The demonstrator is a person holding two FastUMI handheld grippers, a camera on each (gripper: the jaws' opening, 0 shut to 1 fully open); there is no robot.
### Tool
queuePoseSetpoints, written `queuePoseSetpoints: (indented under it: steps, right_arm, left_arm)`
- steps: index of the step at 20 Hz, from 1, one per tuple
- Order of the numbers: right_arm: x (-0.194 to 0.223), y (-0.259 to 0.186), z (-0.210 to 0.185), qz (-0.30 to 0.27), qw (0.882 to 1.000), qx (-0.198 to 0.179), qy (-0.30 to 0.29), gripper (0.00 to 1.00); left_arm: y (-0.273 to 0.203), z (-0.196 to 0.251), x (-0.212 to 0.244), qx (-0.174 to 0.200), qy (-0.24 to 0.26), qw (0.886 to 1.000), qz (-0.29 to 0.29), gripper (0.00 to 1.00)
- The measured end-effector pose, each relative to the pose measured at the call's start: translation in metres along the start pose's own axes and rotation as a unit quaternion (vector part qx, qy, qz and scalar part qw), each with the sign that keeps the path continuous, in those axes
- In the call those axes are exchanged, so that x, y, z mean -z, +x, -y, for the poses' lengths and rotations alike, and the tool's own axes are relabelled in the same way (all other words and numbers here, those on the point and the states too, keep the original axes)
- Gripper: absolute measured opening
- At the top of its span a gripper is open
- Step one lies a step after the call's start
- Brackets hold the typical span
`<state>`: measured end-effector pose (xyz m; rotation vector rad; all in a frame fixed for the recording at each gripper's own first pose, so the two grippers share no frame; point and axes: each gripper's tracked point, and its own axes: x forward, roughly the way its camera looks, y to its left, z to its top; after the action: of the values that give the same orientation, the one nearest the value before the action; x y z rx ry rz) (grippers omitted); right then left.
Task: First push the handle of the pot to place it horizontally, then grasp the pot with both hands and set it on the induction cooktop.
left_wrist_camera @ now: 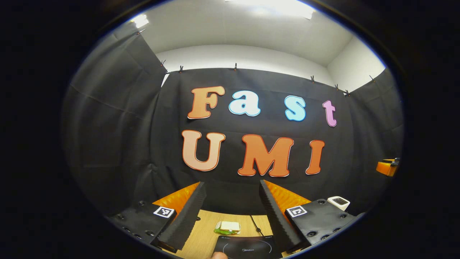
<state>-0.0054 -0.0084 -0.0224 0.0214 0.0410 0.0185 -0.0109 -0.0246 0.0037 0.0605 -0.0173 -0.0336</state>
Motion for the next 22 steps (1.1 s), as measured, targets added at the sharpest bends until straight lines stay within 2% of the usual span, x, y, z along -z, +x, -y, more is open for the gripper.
queuePoseSetpoints:
  steps: [1,2,4,5,6,10,12,15,17,18,22]
  right_arm:
    - [0.002,-0.001,-0.002,-0.003,1.000,-0.006,0.004,0.63]
    - [0.004,0.000,-0.002,-0.006,1.000,-0.008,0.005,0.47]
    - [0.013,-0.001,-0.003,-0.015,1.000,-0.011,-0.002,0.33]
    - [0.019,-0.002,-0.007,-0.022,1.000,-0.015,-0.007,0.30]
    - [0.025,-0.003,-0.010,-0.028,0.999,-0.021,-0.011,0.21]
    - [0.054,-0.006,-0.020,-0.052,0.998,-0.037,-0.011,0.04]
    - [0.068,-0.009,-0.024,-0.062,0.997,-0.042,-0.007,0.00]
    - [0.094,-0.014,-0.030,-0.077,0.996,-0.041,-0.019,0.00]
    - [0.116,-0.019,-0.036,-0.094,0.994,-0.046,-0.030,0.04]
    - [0.128,-0.022,-0.041,-0.105,0.993,-0.050,-0.035,0.00]
    - [0.169,-0.037,-0.053,-0.140,0.987,-0.063,-0.040,0.00]
  left_arm:
    - [0.000,-0.001,0.000,-0.001,0.001,1.000,0.000,0.98]
    - [0.000,-0.002,-0.001,-0.003,0.001,1.000,0.001,0.98]
    - [-0.002,-0.004,-0.002,-0.006,0.002,1.000,0.002,0.98]
    - [-0.004,-0.003,-0.002,-0.007,0.002,1.000,0.002,0.98]
    - [-0.006,-0.002,-0.002,-0.007,0.002,1.000,0.002,0.98]
    - [-0.009,0.000,0.001,-0.007,0.008,1.000,0.001,0.98]
    - [-0.011,-0.001,0.003,-0.007,0.012,1.000,0.000,0.97]
    - [-0.009,-0.005,0.007,-0.009,0.013,1.000,-0.002,0.98]
    - [-0.007,-0.008,0.012,-0.012,0.013,1.000,-0.005,0.98]
    - [-0.007,-0.010,0.014,-0.013,0.012,1.000,-0.007,0.98]
    - [-0.004,-0.015,0.021,-0.017,0.011,1.000,-0.013,0.97]
